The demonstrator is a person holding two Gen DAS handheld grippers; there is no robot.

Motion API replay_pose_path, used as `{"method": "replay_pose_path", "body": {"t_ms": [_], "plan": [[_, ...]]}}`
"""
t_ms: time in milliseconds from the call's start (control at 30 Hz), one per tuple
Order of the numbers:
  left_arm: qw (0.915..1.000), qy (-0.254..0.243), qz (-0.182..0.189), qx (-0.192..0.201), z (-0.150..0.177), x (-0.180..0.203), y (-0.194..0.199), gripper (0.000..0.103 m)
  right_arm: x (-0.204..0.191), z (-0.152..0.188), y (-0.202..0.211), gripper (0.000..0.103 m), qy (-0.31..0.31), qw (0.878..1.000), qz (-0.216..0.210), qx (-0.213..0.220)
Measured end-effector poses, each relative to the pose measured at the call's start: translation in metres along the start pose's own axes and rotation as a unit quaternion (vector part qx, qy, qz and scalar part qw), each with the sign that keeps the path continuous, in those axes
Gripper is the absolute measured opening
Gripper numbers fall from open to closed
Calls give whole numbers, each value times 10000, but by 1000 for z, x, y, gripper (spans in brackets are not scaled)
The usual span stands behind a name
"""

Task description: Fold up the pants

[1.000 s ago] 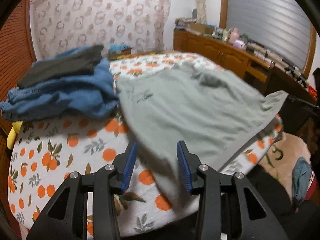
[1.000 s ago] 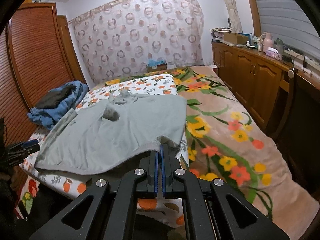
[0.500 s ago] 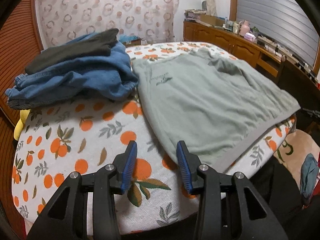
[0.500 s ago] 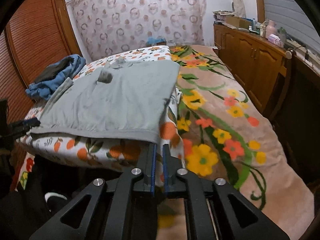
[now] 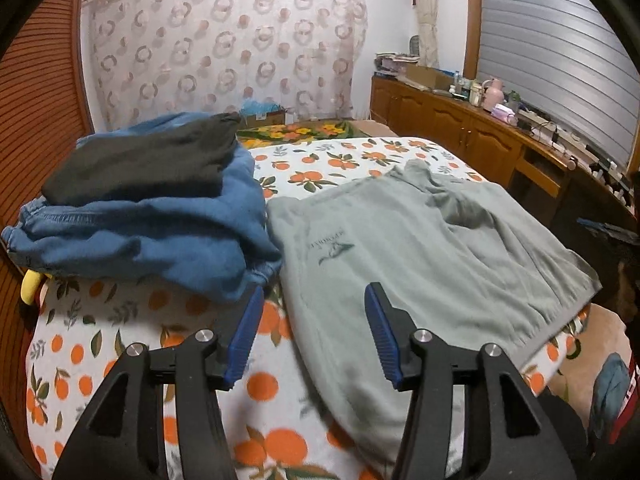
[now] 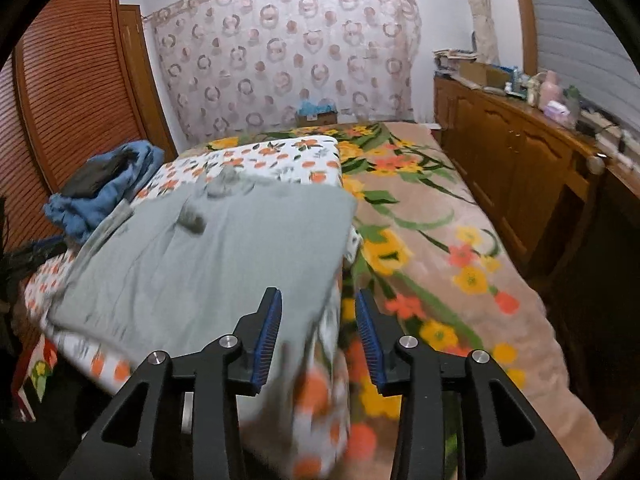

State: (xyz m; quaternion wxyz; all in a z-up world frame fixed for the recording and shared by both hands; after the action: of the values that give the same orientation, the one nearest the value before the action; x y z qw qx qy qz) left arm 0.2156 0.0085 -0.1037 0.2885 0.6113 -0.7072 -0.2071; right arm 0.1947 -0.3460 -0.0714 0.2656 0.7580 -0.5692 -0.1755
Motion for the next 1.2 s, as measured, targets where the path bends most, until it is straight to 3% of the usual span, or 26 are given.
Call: {"method": "replay_pose_path", "body": {"t_ms": [300,467,533,600,733,1200], "plan": [[9998,-168,-15,-82,-21,10,-28,54,43,-39,-115,41,-383,9968,-557,-431],[9994,-255,-141,-199,-29,9,-48,54,63,-50,-148,41,-648,9928,-852,-544],[9992,-277,-155,-225,-30,9,-52,54,66,-54,-151,41,-767,9912,-944,-521],[9990,-318,-185,-242,-32,10,-55,54,66,-53,-150,22,-852,9890,-1107,-486],[9989,-342,-199,-256,-33,11,-58,54,67,-55,-149,3,-728,9891,-1220,-397],[9974,-621,-152,-334,-40,26,-72,52,79,-61,-116,1,-576,9973,-455,75]]}}
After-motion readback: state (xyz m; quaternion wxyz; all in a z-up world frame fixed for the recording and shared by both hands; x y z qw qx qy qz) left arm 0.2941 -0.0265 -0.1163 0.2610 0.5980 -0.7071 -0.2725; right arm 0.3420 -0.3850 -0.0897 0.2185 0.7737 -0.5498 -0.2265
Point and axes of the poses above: each gripper's, at about its wrist camera, not at the fingertips, and y roughly against the way its jaws point, x to its right, z to its underside, the point moved 9 cm from there along -y, roughly the way its jaws point, and after that the axes turned 10 degrees about y, right-handed, at the moved point
